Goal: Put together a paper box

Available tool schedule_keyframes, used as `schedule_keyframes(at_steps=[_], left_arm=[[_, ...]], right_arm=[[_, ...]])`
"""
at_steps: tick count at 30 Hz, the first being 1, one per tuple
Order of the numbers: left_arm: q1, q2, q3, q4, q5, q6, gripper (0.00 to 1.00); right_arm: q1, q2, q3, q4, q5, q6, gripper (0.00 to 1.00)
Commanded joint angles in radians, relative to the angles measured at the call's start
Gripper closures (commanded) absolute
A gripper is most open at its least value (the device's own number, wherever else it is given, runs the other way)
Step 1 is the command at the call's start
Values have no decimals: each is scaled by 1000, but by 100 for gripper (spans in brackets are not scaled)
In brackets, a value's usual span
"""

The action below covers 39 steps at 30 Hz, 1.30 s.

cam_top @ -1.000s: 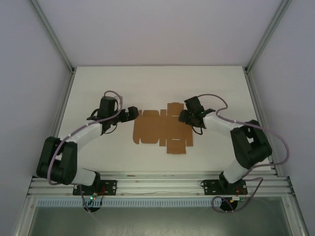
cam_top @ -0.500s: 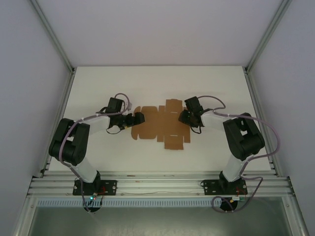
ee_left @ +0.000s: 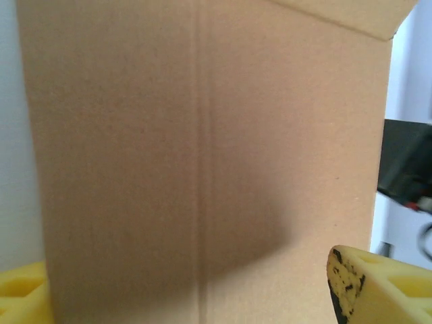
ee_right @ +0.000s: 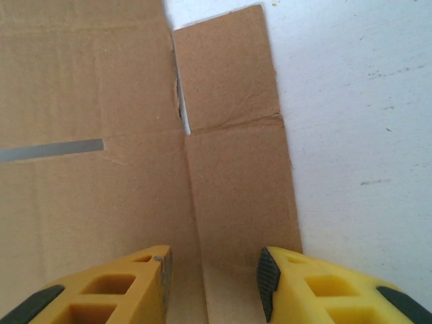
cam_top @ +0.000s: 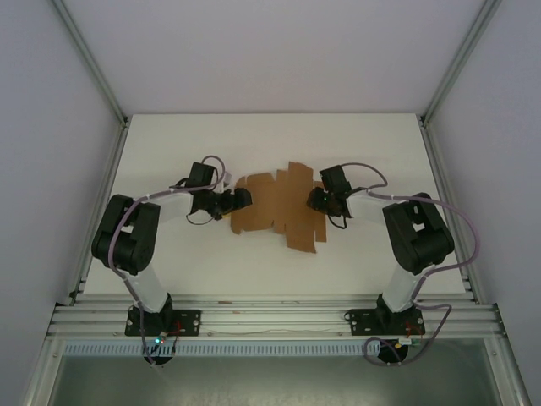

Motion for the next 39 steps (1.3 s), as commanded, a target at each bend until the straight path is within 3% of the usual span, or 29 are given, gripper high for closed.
schedule_keyframes(at_steps=[1, 6, 12, 17, 20, 23, 27, 31, 39], left_arm=[[-4, -42, -24, 265, 132, -117, 17], [-4, -90, -30, 307, 106, -112, 24], [-9, -88, 74, -35, -30, 84, 45], [-8, -98, 90, -95, -99, 126, 70], [-11, -110, 85, -58, -98, 109, 91], [-9, -139, 85, -33, -86, 99, 100], [-9, -217, 80, 13, -66, 95, 100], [-6, -324, 80, 121, -2, 73, 100], [5, -446, 156, 358, 166, -67, 100]], right_arm=[[-1, 83, -69, -143, 8, -17, 59], [-1, 84, -74, -137, 23, -22, 59], [-2, 60, -81, -130, 38, -35, 58], [-1, 14, -81, -135, 46, -46, 54], [-3, -30, -68, -161, 62, -61, 50], [-12, -100, -50, -195, 68, -80, 46], [-54, -241, -33, -224, 30, -88, 32], [-123, -396, -40, -196, -102, -114, 17], [-299, -556, 3, -84, -505, -141, 15]])
